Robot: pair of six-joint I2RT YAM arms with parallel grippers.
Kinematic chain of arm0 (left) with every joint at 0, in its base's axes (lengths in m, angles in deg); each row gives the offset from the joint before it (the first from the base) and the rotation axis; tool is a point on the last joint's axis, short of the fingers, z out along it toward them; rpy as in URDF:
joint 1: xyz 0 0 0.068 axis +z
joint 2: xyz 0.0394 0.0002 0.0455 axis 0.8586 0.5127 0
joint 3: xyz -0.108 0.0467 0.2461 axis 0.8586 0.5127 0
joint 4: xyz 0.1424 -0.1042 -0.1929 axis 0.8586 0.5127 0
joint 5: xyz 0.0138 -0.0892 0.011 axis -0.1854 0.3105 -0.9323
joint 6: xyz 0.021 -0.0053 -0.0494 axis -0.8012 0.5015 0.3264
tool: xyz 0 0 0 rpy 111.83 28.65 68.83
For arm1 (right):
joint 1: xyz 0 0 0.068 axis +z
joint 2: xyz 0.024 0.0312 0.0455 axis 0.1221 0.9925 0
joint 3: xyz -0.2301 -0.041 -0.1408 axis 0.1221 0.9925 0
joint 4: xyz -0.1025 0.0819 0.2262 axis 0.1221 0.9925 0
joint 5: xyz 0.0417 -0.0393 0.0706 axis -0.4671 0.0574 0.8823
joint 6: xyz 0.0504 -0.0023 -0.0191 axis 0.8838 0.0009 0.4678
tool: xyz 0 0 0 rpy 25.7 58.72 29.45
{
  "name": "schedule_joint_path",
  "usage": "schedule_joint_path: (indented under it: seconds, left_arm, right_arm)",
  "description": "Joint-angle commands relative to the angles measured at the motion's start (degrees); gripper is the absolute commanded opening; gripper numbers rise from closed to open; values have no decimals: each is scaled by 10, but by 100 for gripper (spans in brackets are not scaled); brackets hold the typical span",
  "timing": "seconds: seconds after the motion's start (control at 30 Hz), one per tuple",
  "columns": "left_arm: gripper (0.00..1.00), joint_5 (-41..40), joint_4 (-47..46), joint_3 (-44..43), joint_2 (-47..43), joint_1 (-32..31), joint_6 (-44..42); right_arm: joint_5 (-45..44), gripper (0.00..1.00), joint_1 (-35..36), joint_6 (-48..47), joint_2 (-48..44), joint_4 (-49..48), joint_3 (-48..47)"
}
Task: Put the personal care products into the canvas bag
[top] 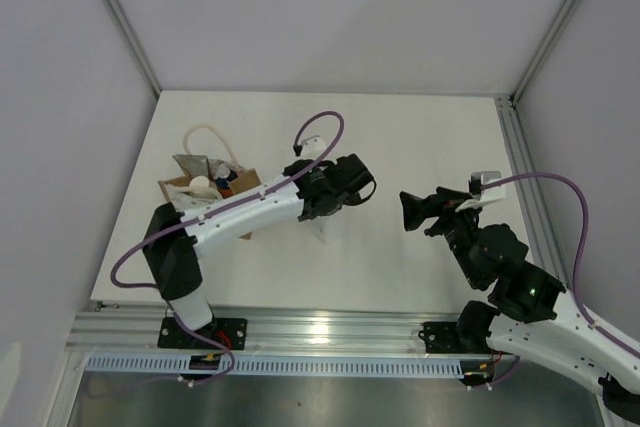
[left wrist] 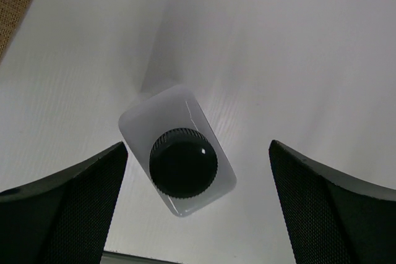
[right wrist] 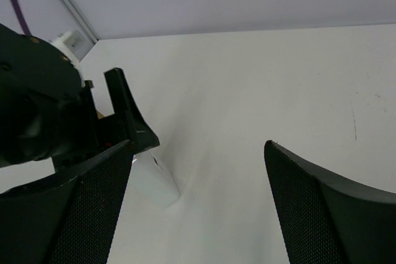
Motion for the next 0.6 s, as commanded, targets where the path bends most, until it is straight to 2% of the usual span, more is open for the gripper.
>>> schedule_joint_path:
  seconds: [0.0, 0.07, 0.17, 0.33, 0.47, 0.5, 0.53, 0.57]
  left_arm:
    - [99, 9, 15, -30, 41, 8, 8]
    - [97, 9, 32, -29, 58, 10, 24]
    - [87, -9, 55, -34, 71, 10, 50]
    - [62, -27, 78, -51, 74, 10, 50]
    - [28, -39, 92, -57, 81, 16, 35]
    - [8, -41, 100, -60, 82, 23, 34]
    - [1, -42, 112, -59, 81, 26, 32]
    - [1, -44, 116, -56, 80, 30, 32]
  right_arm:
    - [4, 90, 0, 0, 4, -12, -18]
    - [11, 90, 0, 1, 5, -10, -22]
    - [19, 90, 0, 0, 8, -6, -25]
    - [17, 90, 1, -2, 16, -5, -26]
    - [17, 90, 1, 0, 18, -1, -29]
    - [15, 90, 1, 1, 18, -1, -29]
    - [17, 90, 1, 0, 16, 0, -29]
    - [17, 90, 1, 0, 15, 1, -29]
